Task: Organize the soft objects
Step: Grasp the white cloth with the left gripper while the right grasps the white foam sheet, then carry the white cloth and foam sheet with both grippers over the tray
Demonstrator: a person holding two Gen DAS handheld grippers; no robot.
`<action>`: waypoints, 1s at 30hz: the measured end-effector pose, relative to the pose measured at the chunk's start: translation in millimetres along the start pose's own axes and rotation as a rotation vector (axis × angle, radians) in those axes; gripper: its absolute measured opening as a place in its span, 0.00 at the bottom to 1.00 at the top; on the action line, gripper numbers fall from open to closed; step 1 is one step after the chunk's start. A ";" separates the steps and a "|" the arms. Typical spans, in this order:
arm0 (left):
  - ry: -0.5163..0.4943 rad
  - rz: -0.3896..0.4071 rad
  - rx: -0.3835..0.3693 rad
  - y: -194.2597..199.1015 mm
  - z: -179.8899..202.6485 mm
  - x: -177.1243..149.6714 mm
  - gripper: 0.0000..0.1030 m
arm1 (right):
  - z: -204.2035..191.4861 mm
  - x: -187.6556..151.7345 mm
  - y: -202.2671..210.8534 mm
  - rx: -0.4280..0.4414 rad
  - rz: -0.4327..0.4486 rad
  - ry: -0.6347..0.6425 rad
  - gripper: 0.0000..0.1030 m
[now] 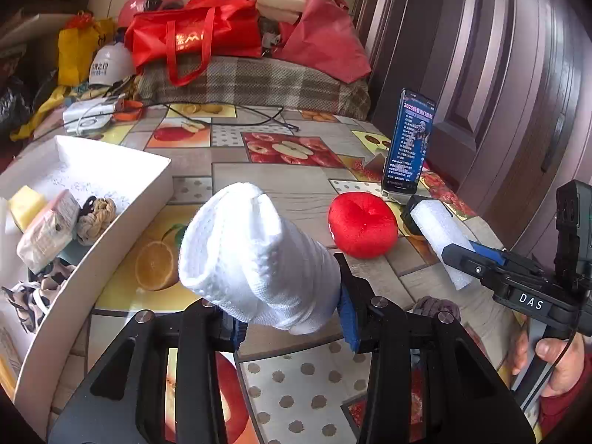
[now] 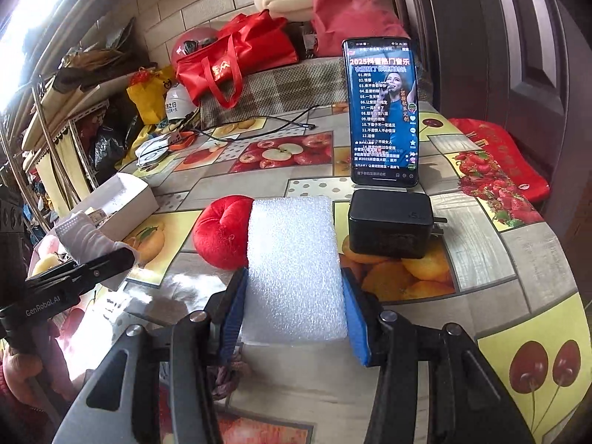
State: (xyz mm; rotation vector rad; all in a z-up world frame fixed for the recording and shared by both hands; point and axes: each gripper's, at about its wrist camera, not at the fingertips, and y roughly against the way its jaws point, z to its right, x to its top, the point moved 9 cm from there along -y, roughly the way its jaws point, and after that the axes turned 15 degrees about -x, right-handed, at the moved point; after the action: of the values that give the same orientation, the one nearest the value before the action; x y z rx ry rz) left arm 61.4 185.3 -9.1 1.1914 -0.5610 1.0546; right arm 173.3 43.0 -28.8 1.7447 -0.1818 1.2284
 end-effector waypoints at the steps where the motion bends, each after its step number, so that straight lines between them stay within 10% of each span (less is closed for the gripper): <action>1: -0.036 0.017 0.013 4.8 5.1 1.0 0.38 | -0.4 -1.3 5.2 0.003 0.011 -0.003 0.47; 8: -0.204 0.132 0.096 39.9 21.0 2.7 0.38 | -2.3 -11.8 38.8 0.022 0.080 -0.029 0.47; 17: -0.223 0.178 0.167 84.2 -10.3 -4.1 0.38 | -44.3 -17.1 83.4 -0.005 0.270 0.147 0.47; 30: -0.187 0.243 0.366 161.2 -85.3 -17.0 0.38 | -137.6 -19.2 76.2 0.116 0.280 0.251 0.47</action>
State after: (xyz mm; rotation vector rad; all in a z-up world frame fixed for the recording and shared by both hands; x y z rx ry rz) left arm -102.3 260.0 25.3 1.5826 -0.6904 1.2980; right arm 29.9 100.1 7.1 1.6838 -0.2148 1.6792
